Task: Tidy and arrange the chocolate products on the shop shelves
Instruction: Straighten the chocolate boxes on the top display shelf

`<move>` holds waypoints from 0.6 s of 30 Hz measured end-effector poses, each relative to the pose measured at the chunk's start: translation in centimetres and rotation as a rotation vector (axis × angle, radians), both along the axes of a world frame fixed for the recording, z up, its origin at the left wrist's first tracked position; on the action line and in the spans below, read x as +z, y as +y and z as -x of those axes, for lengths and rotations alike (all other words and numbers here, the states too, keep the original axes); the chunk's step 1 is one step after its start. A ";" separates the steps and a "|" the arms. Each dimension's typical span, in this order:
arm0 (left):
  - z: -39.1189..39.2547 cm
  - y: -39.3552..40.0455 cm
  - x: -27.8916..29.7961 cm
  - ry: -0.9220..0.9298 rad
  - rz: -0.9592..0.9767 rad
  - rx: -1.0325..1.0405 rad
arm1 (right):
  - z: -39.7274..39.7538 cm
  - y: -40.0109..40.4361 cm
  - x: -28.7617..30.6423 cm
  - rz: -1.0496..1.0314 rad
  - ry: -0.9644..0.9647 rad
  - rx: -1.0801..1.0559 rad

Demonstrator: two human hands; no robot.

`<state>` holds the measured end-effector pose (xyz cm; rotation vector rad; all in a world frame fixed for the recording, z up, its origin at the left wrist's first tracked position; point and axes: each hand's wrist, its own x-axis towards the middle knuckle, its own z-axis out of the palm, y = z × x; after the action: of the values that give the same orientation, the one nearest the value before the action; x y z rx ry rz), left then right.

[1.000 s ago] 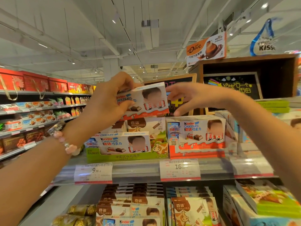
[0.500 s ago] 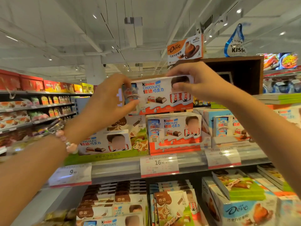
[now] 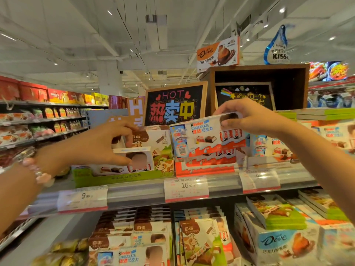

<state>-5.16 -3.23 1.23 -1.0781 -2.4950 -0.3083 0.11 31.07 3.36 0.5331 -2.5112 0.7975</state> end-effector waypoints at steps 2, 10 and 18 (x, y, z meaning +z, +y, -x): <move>0.1 0.0 0.1 -0.010 -0.004 0.001 | 0.4 -0.2 -0.1 -0.032 -0.001 -0.027; 0.5 0.1 0.1 -0.039 -0.034 0.024 | 1.4 -0.4 -1.3 -0.033 -0.041 -0.034; 0.3 -0.3 1.0 -0.202 -0.001 0.013 | 1.9 -0.7 -0.4 -0.391 0.080 -0.200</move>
<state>-5.41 -3.55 2.19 -1.0781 -2.6766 -0.4340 -1.81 30.34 2.93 0.4177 -2.6020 0.2052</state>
